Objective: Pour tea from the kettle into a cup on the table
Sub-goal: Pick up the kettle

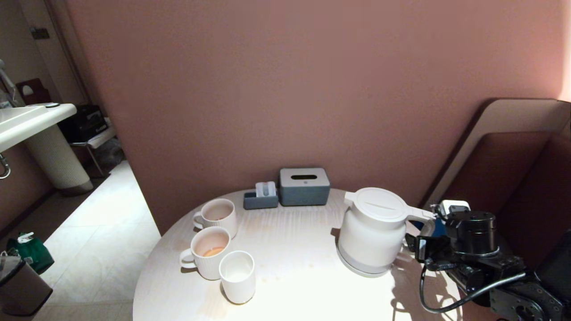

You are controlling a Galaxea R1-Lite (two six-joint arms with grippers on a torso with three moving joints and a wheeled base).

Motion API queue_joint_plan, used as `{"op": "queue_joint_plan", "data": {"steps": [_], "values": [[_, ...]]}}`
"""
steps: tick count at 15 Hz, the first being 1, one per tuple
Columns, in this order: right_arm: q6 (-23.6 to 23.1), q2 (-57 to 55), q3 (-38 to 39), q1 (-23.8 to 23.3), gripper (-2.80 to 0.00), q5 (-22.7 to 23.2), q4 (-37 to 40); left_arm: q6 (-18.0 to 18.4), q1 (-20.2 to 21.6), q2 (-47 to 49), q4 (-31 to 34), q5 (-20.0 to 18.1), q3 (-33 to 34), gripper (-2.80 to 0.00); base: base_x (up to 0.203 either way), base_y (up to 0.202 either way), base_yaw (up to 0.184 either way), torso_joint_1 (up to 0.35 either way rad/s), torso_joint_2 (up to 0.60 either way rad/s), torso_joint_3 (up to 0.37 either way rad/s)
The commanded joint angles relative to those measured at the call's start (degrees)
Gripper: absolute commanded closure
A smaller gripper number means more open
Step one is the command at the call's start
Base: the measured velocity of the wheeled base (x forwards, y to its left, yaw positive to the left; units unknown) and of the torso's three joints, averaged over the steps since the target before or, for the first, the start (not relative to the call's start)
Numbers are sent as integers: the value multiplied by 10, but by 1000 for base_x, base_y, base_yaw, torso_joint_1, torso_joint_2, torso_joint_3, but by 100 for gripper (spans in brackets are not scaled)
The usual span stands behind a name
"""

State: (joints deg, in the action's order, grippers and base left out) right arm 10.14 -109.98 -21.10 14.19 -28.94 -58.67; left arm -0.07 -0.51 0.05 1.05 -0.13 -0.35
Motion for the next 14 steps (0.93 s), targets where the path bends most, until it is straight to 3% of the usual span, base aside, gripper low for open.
{"op": "queue_joint_plan", "data": {"steps": [1,14], "values": [[1,-17,-6,0,-280,0,-5,0,0,0,0,0,0,0,0,0,0,0,0,0],[-7,-26,-28,0,-280,-2,-70,0,0,0,0,0,0,0,0,0,0,0,0,0]]}}
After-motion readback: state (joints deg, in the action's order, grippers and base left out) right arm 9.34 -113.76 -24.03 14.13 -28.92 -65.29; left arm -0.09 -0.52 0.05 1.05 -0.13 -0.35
